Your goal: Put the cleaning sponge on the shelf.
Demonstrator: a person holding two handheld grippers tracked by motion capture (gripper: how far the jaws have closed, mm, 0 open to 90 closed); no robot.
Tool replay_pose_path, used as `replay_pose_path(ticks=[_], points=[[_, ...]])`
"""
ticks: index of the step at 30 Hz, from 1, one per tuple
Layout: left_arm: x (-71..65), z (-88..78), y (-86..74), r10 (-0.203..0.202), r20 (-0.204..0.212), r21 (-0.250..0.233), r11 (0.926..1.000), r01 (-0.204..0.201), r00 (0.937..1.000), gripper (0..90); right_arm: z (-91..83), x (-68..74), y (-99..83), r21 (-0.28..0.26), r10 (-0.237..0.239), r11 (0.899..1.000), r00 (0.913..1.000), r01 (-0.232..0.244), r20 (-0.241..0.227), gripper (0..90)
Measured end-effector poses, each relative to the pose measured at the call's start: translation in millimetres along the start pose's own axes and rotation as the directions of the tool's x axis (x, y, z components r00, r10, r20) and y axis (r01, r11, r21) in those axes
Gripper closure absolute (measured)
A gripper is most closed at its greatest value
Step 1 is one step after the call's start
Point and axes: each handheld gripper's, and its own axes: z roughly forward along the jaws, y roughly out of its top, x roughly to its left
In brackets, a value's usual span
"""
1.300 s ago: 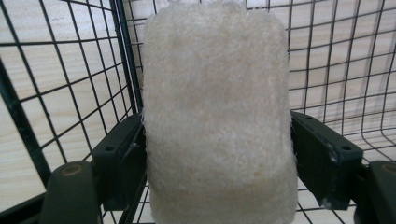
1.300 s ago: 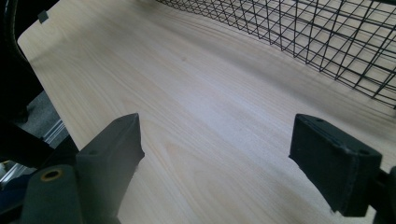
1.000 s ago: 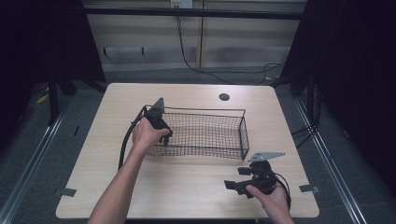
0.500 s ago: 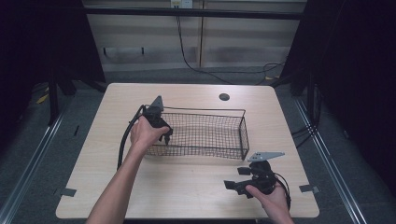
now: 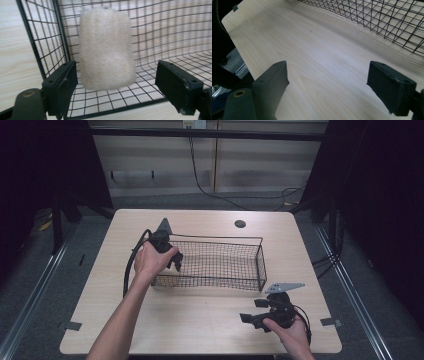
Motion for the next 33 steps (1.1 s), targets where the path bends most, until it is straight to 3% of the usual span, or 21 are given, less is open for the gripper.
replay_pose_path(ticks=[2,6,9,16,19,22,23,24,27,28,30,31,32,33], points=[[0.8,-3.2,-1.4,0.023,0.024,-0.001,0.9997,-0.023,0.9994,18.0,0.1,-0.1,0.1,0.001,0.000,1.000,1.0000,0.000,0.000,16.3],[4.5,-8.3,-3.8,0.036,0.020,-0.024,0.9991,-0.035,0.9992,18.0,0.0,0.0,0.0,0.000,0.000,1.000,1.0000,0.000,0.002,16.3],[8.2,-15.4,-6.4,0.068,0.049,-0.054,0.9964,-0.065,0.9965,18.0,-0.1,0.0,0.0,-0.001,0.000,1.000,1.0000,0.000,0.004,16.3],[20.2,-30.3,-15.5,0.165,0.104,-0.141,0.9787,-0.149,0.9808,17.9,0.4,-0.3,0.1,0.004,-0.002,1.000,1.0000,0.002,0.006,16.4],[25.4,-36.9,-21.7,0.226,0.142,-0.176,0.9640,-0.200,0.9638,18.9,0.2,-0.3,0.2,0.001,0.003,1.000,1.0000,-0.003,0.007,16.4],[27.3,-41.4,-27.3,0.265,0.149,-0.183,0.9542,-0.236,0.9528,19.8,0.4,-0.9,0.3,0.001,0.004,1.000,0.9999,-0.004,0.010,16.4],[28.7,-45.1,-32.6,0.294,0.154,-0.206,0.9432,-0.261,0.9433,20.0,0.8,-1.1,0.4,0.004,0.004,1.000,0.9999,-0.004,0.011,16.3],[28.7,-45.1,-32.6,0.294,0.154,-0.206,0.9432,-0.261,0.9433,20.3,0.8,-1.1,0.4,0.004,0.004,1.000,0.9999,-0.004,0.011,16.3],[34.3,-49.3,-38.6,0.326,0.180,-0.233,0.9309,-0.281,0.9281,20.4,0.9,-0.2,0.3,0.005,0.006,1.000,0.9999,-0.006,0.011,16.4],[36.1,-50.8,-41.1,0.326,0.174,-0.245,0.9283,-0.280,0.9293,20.4,0.9,-0.2,0.3,0.005,0.006,1.000,0.9999,-0.006,0.011,16.4],[39.5,-52.7,-45.5,0.339,0.179,-0.260,0.9218,-0.288,0.9237,20.4,0.6,-0.7,0.2,0.003,0.002,1.000,0.9999,-0.002,0.011,16.3],[42.3,-54.4,-52.8,0.356,0.192,-0.296,0.9093,-0.292,0.9144,21.2,0.6,-1.2,0.2,0.002,0.004,1.000,0.9999,-0.004,0.012,16.4],[42.3,-54.4,-52.8,0.356,0.192,-0.296,0.9093,-0.292,0.9144,22.9,0.6,-1.2,0.2,0.002,0.004,1.000,0.9999,-0.004,0.012,16.4],[43.6,-55.7,-56.9,0.374,0.194,-0.304,0.9018,-0.307,0.9066,22.9,0.7,-1.5,0.2,0.001,0.006,1.000,0.9999,-0.006,0.013,16.3]])
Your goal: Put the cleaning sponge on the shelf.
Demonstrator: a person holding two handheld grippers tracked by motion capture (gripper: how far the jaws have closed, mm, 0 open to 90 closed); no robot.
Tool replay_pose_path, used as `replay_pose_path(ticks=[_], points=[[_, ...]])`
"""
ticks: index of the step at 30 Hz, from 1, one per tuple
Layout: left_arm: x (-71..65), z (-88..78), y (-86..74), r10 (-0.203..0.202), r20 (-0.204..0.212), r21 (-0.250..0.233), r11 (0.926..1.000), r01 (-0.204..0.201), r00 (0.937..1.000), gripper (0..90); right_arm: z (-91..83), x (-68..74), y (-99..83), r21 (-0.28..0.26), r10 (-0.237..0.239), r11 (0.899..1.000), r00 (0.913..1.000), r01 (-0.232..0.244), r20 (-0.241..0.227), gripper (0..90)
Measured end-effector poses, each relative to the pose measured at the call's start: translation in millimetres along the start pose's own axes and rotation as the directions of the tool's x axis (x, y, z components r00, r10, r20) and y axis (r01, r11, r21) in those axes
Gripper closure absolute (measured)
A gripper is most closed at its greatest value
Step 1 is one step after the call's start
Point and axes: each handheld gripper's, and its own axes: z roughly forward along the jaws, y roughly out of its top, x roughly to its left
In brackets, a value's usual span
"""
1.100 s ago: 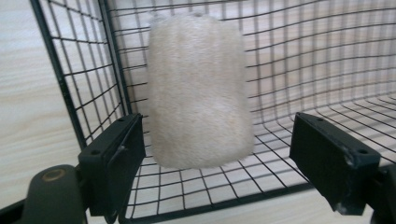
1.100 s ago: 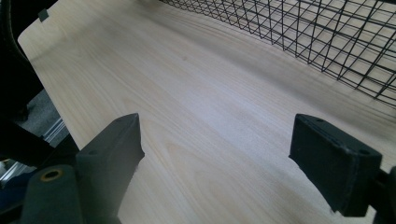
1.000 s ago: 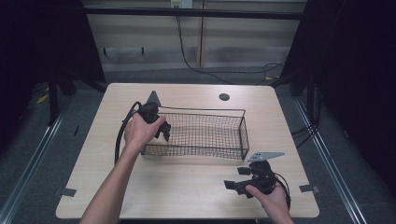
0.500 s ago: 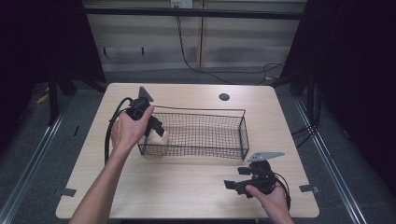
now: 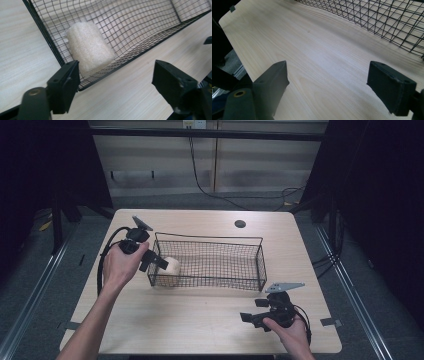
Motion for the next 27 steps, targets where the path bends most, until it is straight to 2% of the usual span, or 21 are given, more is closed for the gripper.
replay_pose_path(ticks=[1,4,5,6,11,12,14,15,16,18,20,23,25,27], points=[[-0.7,-2.2,-2.4,0.021,0.014,0.005,0.9998,-0.021,0.9997,23.3,0.2,0.1,0.1,0.000,0.002,1.000,1.0000,-0.002,0.000,16.3],[-3.9,-9.4,-9.0,0.044,0.044,-0.022,0.9988,-0.043,0.9981,21.6,0.5,0.6,0.3,0.002,0.004,1.000,1.0000,-0.004,0.003,16.4],[-4.0,-11.5,-11.6,0.071,0.061,-0.022,0.9974,-0.069,0.9956,21.6,0.5,0.6,0.3,0.002,0.004,1.000,1.0000,-0.004,0.003,16.4],[-5.0,-13.0,-15.6,0.064,0.073,-0.032,0.9976,-0.062,0.9953,20.9,0.3,1.0,0.2,0.002,0.005,1.000,1.0000,-0.005,0.003,16.4],[-12.5,-15.7,-33.2,0.102,0.044,-0.082,0.9918,-0.099,0.9937,21.1,-0.2,0.4,-0.1,0.000,0.001,1.000,1.0000,-0.001,0.005,16.3],[-14.8,-15.1,-36.6,0.112,0.041,-0.087,0.9904,-0.108,0.9929,24.8,0.1,0.4,0.0,-0.001,0.004,1.000,1.0000,-0.004,0.006,16.4],[-17.8,-15.6,-47.1,0.135,0.043,-0.124,0.9840,-0.128,0.9900,25.0,0.0,0.6,0.1,0.000,0.002,1.000,1.0000,-0.002,0.006,16.4],[-17.8,-15.6,-47.1,0.135,0.043,-0.124,0.9840,-0.128,0.9900,25.1,-0.2,0.8,0.0,-0.003,0.003,1.000,1.0000,-0.003,0.007,16.4],[-16.7,-15.0,-55.5,0.127,0.042,-0.151,0.9813,-0.119,0.9910,25.0,-0.3,0.9,-0.2,-0.001,0.001,1.000,1.0000,-0.001,0.009,16.4],[-14.0,-14.1,-66.3,0.116,0.055,-0.171,0.9797,-0.105,0.9917,25.0,-1.2,1.1,-0.7,-0.019,0.009,1.000,0.9999,-0.009,0.007,16.4],[-12.9,-12.7,-70.9,0.110,0.062,-0.171,0.9804,-0.098,0.9920,24.8,-1.7,1.6,-0.7,-0.028,0.008,1.000,0.9999,-0.008,0.010,16.6],[-8.4,-5.5,-88.2,0.093,0.073,-0.210,0.9748,-0.076,0.9930,24.8,-2.3,3.0,-1.3,-0.044,-0.007,0.999,1.0000,0.007,0.005,18.0],[-6.9,-4.3,-93.4,0.102,0.075,-0.211,0.9740,-0.084,0.9920,24.8,-1.2,3.6,-1.1,-0.048,-0.003,0.999,1.0000,0.003,0.003,18.2],[-6.6,-4.4,-97.8,0.128,0.083,-0.200,0.9737,-0.109,0.9883,24.0,0.0,4.0,-0.6,-0.050,-0.001,0.999,1.0000,0.002,0.009,18.2]])
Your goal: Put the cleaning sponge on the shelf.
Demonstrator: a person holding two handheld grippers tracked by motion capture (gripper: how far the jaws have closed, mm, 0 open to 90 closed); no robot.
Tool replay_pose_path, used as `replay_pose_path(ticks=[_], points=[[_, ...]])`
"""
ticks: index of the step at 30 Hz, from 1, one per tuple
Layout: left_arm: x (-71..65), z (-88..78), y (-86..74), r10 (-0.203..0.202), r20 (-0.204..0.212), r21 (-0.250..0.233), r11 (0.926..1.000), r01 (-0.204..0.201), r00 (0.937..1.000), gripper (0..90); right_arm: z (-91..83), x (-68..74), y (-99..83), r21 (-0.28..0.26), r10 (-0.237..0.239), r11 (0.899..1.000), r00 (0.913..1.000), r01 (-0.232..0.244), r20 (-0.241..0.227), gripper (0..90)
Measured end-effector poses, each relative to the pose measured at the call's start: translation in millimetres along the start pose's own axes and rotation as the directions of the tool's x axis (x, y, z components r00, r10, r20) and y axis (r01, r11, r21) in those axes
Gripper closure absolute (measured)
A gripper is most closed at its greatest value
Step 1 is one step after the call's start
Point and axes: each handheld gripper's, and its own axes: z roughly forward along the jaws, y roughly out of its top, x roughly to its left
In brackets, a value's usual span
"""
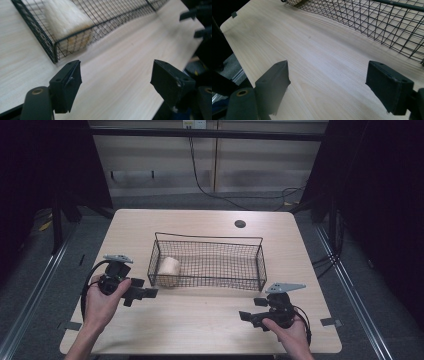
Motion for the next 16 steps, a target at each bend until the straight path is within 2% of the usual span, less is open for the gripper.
replay_pose_path(ticks=[3,4,5,6,9,10,13,15,16], points=[[-0.8,-4.7,-10.8,0.024,0.001,-0.018,0.9995,-0.024,0.9997,23.2,-0.4,0.3,-0.5,-0.009,0.002,1.000,1.0000,-0.002,0.003,18.7],[-1.2,-4.9,-15.6,0.018,-0.003,-0.015,0.9997,-0.018,0.9998,23.2,-0.4,0.3,-0.5,-0.009,0.002,1.000,1.0000,-0.002,0.003,18.7],[0.5,-5.6,-25.1,0.001,-0.031,0.009,1.0000,-0.001,0.9995,23.2,0.2,0.0,-0.9,-0.011,0.008,1.000,1.0000,-0.008,0.006,18.7],[0.5,-5.6,-25.1,0.001,-0.031,0.009,1.0000,-0.001,0.9995,23.2,0.7,-0.2,-0.9,-0.007,0.007,1.000,0.9999,-0.007,0.008,18.6],[3.0,-5.4,-41.1,-0.011,-0.041,-0.032,0.9995,0.010,0.9991,23.2,3.2,0.9,-1.4,0.007,0.014,1.000,0.9996,-0.015,0.025,19.1],[3.0,-5.4,-41.1,-0.011,-0.041,-0.032,0.9995,0.010,0.9991,23.2,3.2,0.9,-1.4,0.007,0.014,1.000,0.9996,-0.015,0.025,19.1],[3.7,-1.8,-54.1,0.000,-0.037,-0.015,0.9999,-0.001,0.9993,23.2,4.3,1.2,-1.9,0.006,0.007,1.000,0.9993,-0.007,0.037,19.3],[4.8,2.9,-63.3,-0.003,-0.048,-0.012,0.9999,0.003,0.9988,23.2,6.7,-0.7,-2.4,0.030,0.000,1.000,0.9984,-0.001,0.056,19.2],[6.4,7.0,-68.3,0.005,-0.054,-0.003,1.0000,-0.005,0.9985,23.2,11.4,-2.7,-2.9,0.064,-0.017,0.998,0.9933,0.010,0.114,19.3]])
